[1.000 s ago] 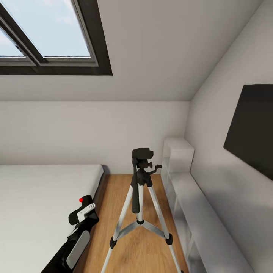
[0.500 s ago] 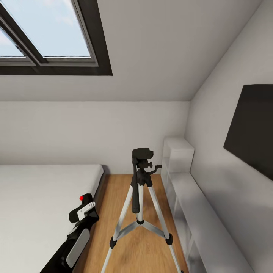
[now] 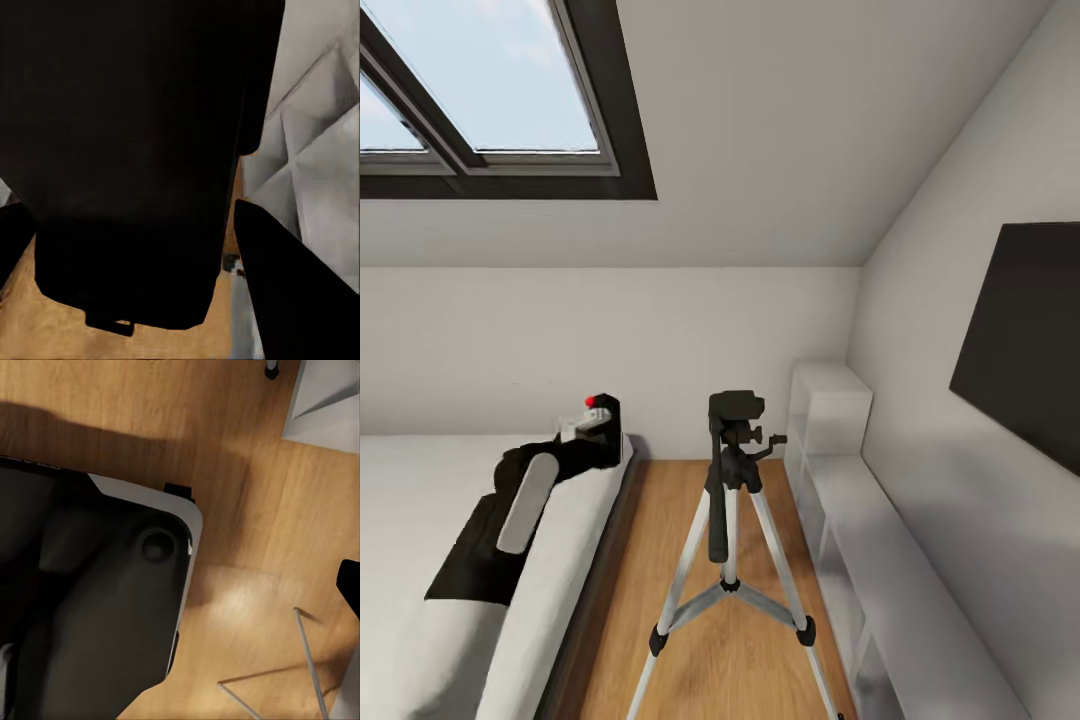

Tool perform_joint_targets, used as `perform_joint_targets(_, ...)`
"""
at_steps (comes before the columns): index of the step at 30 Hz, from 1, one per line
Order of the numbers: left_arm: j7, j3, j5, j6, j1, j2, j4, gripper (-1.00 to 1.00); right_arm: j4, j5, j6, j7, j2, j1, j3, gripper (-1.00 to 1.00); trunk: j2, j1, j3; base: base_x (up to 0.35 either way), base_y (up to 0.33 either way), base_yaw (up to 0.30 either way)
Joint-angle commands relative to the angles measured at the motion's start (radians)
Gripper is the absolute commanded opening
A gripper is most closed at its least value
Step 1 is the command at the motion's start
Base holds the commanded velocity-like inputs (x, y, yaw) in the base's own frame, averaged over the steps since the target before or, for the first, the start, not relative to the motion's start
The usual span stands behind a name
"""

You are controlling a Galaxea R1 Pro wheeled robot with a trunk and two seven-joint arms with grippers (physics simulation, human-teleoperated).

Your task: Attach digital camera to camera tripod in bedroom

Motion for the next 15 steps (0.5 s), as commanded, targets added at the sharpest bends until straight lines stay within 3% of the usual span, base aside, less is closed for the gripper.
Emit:
perform_joint_targets(1, 0.063, 0.067, 0.016, 0.110, -0.142, 0.004, 0.049, -1.00, 0.002, 0.001, -0.004, 0.000, 0.000, -0.001, 0.004, 1.00, 0.000, 0.001, -0.001, 0.000, 0.000, 0.000)
perform_joint_targets(2, 0.100, 0.087, 0.016, 0.135, -0.212, 0.007, 0.116, -1.00, 0.002, 0.001, -0.005, -0.001, 0.000, -0.001, 0.004, 1.00, 0.000, 0.001, -0.001, 0.000, 0.000, 0.000)
perform_joint_targets(5, 0.152, 0.115, 0.019, 0.167, -0.335, 0.007, 0.226, -1.00, 0.002, 0.000, -0.004, -0.003, 0.000, -0.001, 0.005, 1.00, 0.000, 0.001, -0.001, 0.000, 0.000, 0.000)
perform_joint_targets(15, 0.173, 0.124, 0.030, 0.181, -0.502, -0.015, 0.327, -1.00, 0.002, 0.000, -0.003, -0.003, 0.000, -0.001, 0.006, 1.00, 0.000, 0.001, -0.001, 0.000, 0.000, 0.000)
